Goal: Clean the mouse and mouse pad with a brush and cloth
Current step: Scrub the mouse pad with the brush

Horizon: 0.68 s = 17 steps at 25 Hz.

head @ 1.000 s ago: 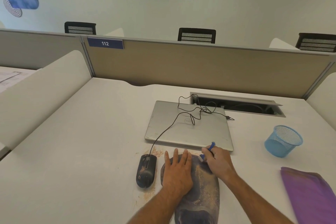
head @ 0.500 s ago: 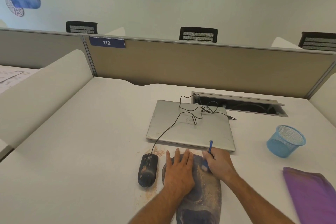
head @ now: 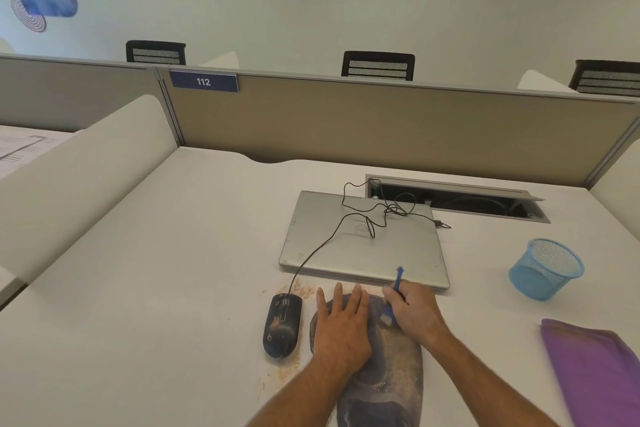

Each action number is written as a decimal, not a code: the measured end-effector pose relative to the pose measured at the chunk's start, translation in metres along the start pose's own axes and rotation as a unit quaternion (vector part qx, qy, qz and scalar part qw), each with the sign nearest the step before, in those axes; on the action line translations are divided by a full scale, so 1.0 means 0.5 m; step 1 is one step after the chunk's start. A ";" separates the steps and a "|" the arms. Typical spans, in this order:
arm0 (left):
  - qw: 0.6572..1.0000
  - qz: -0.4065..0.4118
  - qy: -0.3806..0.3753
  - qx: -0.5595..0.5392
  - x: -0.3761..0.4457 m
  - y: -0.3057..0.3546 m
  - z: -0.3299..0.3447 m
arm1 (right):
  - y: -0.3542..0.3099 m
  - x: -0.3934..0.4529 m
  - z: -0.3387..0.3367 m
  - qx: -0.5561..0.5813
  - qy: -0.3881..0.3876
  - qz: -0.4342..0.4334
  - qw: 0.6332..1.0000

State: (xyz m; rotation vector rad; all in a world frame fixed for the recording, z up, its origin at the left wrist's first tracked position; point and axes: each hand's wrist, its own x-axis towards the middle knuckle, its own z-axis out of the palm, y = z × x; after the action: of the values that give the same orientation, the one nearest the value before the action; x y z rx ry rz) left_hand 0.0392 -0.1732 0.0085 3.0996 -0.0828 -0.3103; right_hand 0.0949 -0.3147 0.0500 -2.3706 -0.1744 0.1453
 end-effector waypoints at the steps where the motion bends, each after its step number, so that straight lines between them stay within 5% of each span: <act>1: 1.000 0.000 0.002 0.000 0.000 -0.001 0.000 | 0.002 0.003 -0.002 0.011 0.020 -0.003 1.000; 5: 1.000 -0.002 -0.002 -0.003 0.000 0.000 -0.001 | 0.005 0.003 0.003 -0.026 -0.061 0.017 0.998; 9: 1.000 -0.001 0.003 -0.003 -0.001 0.000 0.001 | 0.007 0.004 -0.005 0.013 0.009 -0.002 1.000; 13: 1.000 -0.004 0.005 -0.011 0.002 -0.001 0.003 | 0.005 -0.008 0.005 -0.043 -0.076 -0.025 0.996; 17: 1.000 -0.005 0.008 -0.004 0.001 -0.001 0.007 | 0.009 -0.011 -0.010 0.040 -0.012 -0.022 0.999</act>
State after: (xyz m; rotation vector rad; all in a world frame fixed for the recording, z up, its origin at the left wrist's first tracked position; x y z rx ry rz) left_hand 0.0389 -0.1729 0.0051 3.0945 -0.0669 -0.2844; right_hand 0.0907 -0.3222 0.0504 -2.2851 -0.2275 0.1569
